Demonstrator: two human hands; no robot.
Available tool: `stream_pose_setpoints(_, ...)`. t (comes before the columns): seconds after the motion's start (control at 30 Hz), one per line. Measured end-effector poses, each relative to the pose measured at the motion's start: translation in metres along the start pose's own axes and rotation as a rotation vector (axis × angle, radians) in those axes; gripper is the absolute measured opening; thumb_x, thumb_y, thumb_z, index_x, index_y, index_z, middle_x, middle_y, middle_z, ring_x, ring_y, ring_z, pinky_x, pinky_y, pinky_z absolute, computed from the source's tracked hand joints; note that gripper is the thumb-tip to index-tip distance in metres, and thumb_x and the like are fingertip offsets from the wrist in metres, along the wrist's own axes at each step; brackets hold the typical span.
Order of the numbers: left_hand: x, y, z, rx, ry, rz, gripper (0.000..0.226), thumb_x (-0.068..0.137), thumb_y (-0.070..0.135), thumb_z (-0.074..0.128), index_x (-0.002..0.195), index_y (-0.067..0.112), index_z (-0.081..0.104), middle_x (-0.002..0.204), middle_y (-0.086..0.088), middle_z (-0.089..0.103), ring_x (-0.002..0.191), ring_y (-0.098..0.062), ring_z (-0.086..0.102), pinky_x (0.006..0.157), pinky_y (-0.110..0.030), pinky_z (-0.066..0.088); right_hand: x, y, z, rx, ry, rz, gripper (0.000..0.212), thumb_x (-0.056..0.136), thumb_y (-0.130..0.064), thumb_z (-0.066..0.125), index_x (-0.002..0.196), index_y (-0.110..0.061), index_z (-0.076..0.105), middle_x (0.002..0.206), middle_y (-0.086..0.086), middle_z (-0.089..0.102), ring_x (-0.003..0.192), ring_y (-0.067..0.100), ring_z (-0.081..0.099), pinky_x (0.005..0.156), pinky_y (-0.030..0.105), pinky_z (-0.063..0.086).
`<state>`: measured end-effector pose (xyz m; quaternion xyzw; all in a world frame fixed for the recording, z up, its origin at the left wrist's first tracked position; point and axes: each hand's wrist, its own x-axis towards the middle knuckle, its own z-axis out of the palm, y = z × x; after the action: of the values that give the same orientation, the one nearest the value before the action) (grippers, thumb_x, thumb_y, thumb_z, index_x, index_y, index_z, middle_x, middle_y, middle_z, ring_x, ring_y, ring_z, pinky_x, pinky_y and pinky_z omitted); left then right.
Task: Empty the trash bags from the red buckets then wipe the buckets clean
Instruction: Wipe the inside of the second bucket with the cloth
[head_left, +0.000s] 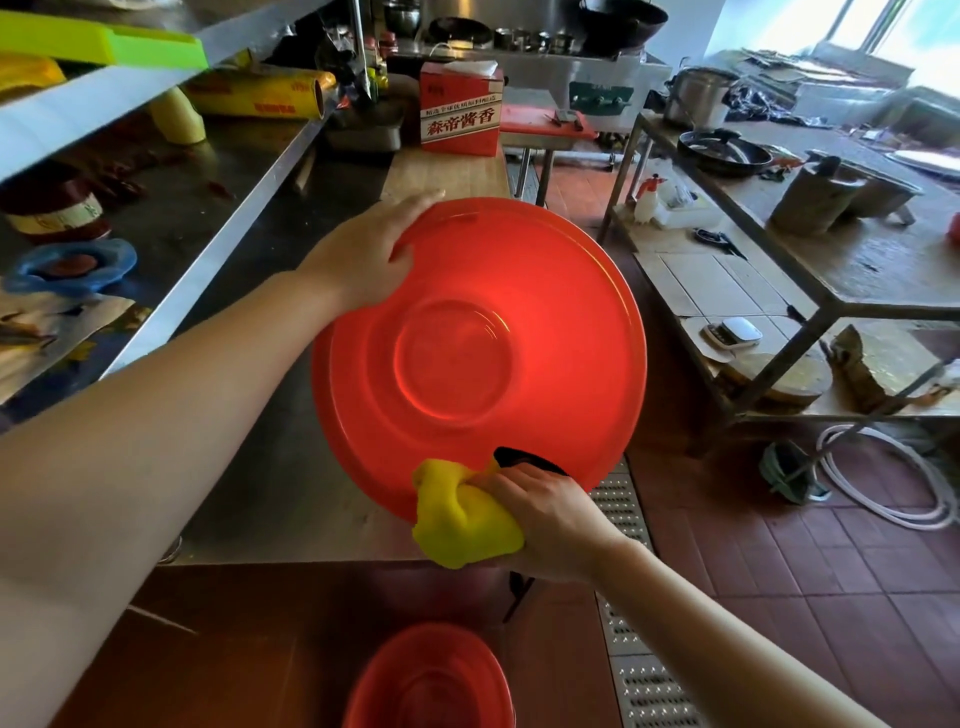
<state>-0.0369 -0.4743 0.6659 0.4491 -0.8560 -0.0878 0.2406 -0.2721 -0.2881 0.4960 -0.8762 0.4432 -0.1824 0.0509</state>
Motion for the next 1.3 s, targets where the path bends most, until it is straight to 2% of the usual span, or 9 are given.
stream_pose_setpoints(0.07, 0.004, 0.002, 0.003, -0.052, 0.004, -0.013, 0.056, 0.103, 0.023, 0.043, 0.154, 0.038, 0.025, 0.155, -0.002, 0.036, 0.141, -0.02, 0.034, 0.105, -0.03, 0.027, 0.004, 0.004, -0.013, 0.105, -0.09, 0.15, 0.081, 0.068, -0.072, 0.066, 0.135, -0.034, 0.044, 0.12, -0.012, 0.062, 0.107, 0.014, 0.059, 0.082, 0.029, 0.047)
stream_pose_setpoints(0.17, 0.012, -0.002, 0.005, -0.07, 0.002, -0.058, 0.053, 0.104, 0.038, 0.043, 0.154, 0.04, 0.025, 0.155, -0.002, 0.036, 0.14, -0.021, 0.036, 0.102, -0.028, 0.026, 0.017, 0.011, -0.027, 0.031, -0.146, 0.312, 0.081, 0.069, -0.082, 0.056, 0.135, -0.038, 0.041, 0.118, -0.012, 0.062, 0.105, 0.015, 0.059, 0.079, 0.033, 0.047)
stream_pose_setpoints(0.37, 0.018, 0.001, 0.011, -0.09, 0.014, -0.042, 0.048, 0.106, 0.036, 0.038, 0.153, 0.04, 0.028, 0.155, 0.001, 0.037, 0.141, -0.019, 0.036, 0.106, -0.028, 0.026, 0.051, 0.019, -0.019, 0.063, -0.455, 0.607, 0.066, 0.086, -0.078, 0.035, 0.122, -0.024, 0.048, 0.108, 0.002, 0.063, 0.099, 0.026, 0.061, 0.078, 0.039, 0.05)
stream_pose_setpoints(0.63, 0.02, 0.018, 0.021, -0.034, -0.01, 0.079, 0.048, 0.104, 0.032, 0.043, 0.151, 0.036, 0.034, 0.132, -0.003, 0.053, 0.12, -0.021, 0.051, 0.098, -0.034, 0.04, 0.089, 0.051, 0.031, 0.063, -0.605, 0.622, 0.067, 0.092, -0.071, 0.037, 0.134, -0.02, 0.047, 0.124, 0.008, 0.064, 0.107, 0.03, 0.062, 0.087, 0.04, 0.051)
stream_pose_setpoints(0.83, 0.017, 0.016, 0.021, -0.056, 0.02, 0.088, 0.048, 0.104, 0.031, 0.044, 0.151, 0.035, 0.035, 0.136, -0.002, 0.052, 0.123, -0.018, 0.05, 0.095, -0.025, 0.036, 0.116, 0.081, 0.067, -0.031, -0.663, 0.663, 0.081, 0.083, -0.083, 0.027, 0.125, -0.019, 0.054, 0.123, 0.009, 0.064, 0.108, 0.031, 0.061, 0.082, 0.038, 0.047)
stream_pose_setpoints(0.97, 0.016, 0.015, 0.022, -0.074, 0.035, 0.113, 0.048, 0.104, 0.029, 0.045, 0.15, 0.036, 0.036, 0.135, -0.001, 0.054, 0.121, -0.015, 0.051, 0.092, -0.021, 0.034, 0.129, 0.095, 0.083, -0.112, -0.67, 0.637, 0.067, 0.094, -0.068, 0.03, 0.128, -0.013, 0.049, 0.132, 0.014, 0.057, 0.12, 0.034, 0.053, 0.098, 0.043, 0.043)
stream_pose_setpoints(1.07, 0.012, 0.011, 0.023, -0.087, 0.027, 0.108, 0.049, 0.103, 0.03, 0.046, 0.15, 0.037, 0.036, 0.138, 0.001, 0.053, 0.125, -0.012, 0.05, 0.101, -0.026, 0.04, 0.141, 0.101, 0.095, -0.162, -0.664, 0.637, 0.063, 0.099, -0.06, 0.031, 0.134, -0.009, 0.045, 0.136, 0.016, 0.053, 0.125, 0.034, 0.05, 0.1, 0.04, 0.039)
stream_pose_setpoints(1.17, 0.007, 0.011, 0.022, -0.093, 0.02, 0.132, 0.048, 0.104, 0.03, 0.045, 0.15, 0.036, 0.036, 0.139, 0.005, 0.053, 0.126, -0.008, 0.049, 0.101, -0.023, 0.04, 0.147, 0.103, 0.103, -0.185, -0.642, 0.658, 0.057, 0.1, -0.053, 0.034, 0.137, -0.01, 0.042, 0.139, 0.016, 0.05, 0.127, 0.033, 0.048, 0.101, 0.039, 0.037)
stream_pose_setpoints(1.3, 0.005, 0.011, 0.02, -0.148, -0.021, 0.141, 0.047, 0.105, 0.03, 0.044, 0.151, 0.034, 0.036, 0.145, 0.008, 0.05, 0.131, -0.005, 0.045, 0.106, -0.02, 0.035, 0.148, 0.105, 0.11, -0.153, -0.619, 0.709, 0.06, 0.097, -0.056, 0.035, 0.142, -0.017, 0.039, 0.139, 0.016, 0.05, 0.128, 0.035, 0.047, 0.105, 0.043, 0.037)
